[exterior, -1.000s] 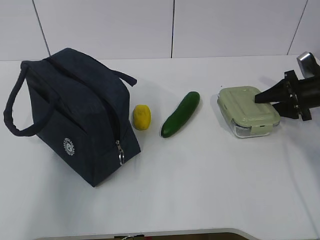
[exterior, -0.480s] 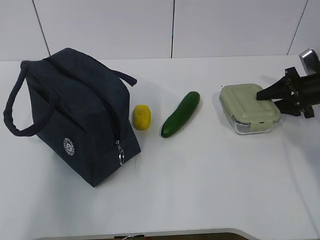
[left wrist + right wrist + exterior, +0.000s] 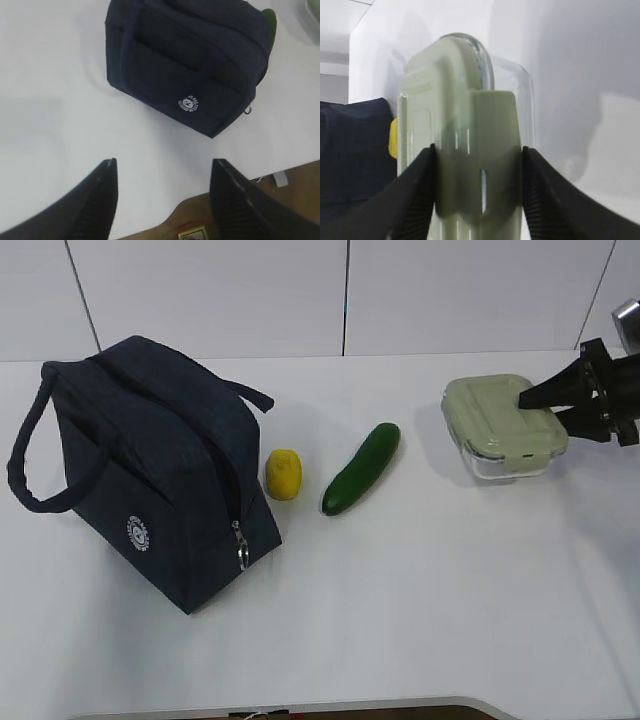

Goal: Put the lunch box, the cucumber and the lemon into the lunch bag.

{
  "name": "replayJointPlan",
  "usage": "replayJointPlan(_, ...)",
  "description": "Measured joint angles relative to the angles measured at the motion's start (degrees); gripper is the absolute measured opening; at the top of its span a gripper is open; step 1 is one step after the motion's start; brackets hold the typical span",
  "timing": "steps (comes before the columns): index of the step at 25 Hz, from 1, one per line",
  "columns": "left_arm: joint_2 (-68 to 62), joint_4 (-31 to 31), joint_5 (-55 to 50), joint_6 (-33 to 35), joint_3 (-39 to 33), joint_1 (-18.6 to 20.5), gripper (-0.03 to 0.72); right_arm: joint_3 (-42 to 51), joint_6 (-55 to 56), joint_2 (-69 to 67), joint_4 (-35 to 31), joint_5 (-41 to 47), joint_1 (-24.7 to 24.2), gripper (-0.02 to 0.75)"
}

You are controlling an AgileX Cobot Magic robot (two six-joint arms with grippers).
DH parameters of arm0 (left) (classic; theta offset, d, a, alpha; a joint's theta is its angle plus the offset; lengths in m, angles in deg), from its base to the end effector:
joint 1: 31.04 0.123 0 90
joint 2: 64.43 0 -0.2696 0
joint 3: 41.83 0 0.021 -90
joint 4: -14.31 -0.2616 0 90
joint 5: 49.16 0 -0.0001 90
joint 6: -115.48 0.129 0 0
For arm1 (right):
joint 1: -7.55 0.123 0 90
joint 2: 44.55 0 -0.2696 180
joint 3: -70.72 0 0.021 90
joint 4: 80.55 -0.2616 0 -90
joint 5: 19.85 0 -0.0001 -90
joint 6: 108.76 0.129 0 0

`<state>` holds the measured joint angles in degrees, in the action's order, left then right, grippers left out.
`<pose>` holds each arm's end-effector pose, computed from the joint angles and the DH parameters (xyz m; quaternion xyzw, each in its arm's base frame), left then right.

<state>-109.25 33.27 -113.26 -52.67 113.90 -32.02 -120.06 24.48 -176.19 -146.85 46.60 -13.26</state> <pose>0.1367 -0.0401 0.3435 0.0940 0.9003 -0.1267 0.4056 0.4444 -0.0530 0.1411 0.0560 0.8703 0.4339 0.2261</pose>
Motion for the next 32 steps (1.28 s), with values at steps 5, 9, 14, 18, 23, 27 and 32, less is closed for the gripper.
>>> replayJointPlan(5,-4.24,5.63,3.56,1.37,0.0,0.0,0.421,0.0,1.03,2.23,-1.05,0.0,0.1,0.385)
replayJointPlan(9,-7.99,8.41,6.27,1.87,0.0,0.0,0.411,0.0,1.03,4.46,-1.96,0.23,0.1,0.385)
replayJointPlan(14,-12.11,14.14,8.36,2.03,0.0,0.0,0.402,0.0,1.16,6.02,-2.87,0.34,0.23,0.385)
replayJointPlan(18,-16.22,20.15,10.74,2.03,0.0,0.0,0.401,0.09,1.27,6.9,-3.81,0.34,0.93,0.385)
replayJointPlan(23,-21.31,26.26,13.49,2.03,0.0,0.0,0.399,0.09,1.27,7.64,-4.22,0.34,3.74,0.385)
replayJointPlan(27,-24.89,29.62,14.96,2.13,0.0,0.0,0.391,-0.17,1.27,7.64,-5.3,0.42,6.38,0.385)
replayJointPlan(32,-29.11,32.77,15.67,2.13,0.0,0.0,0.384,-3.22,1.27,7.64,-5.72,0.56,8.98,0.385)
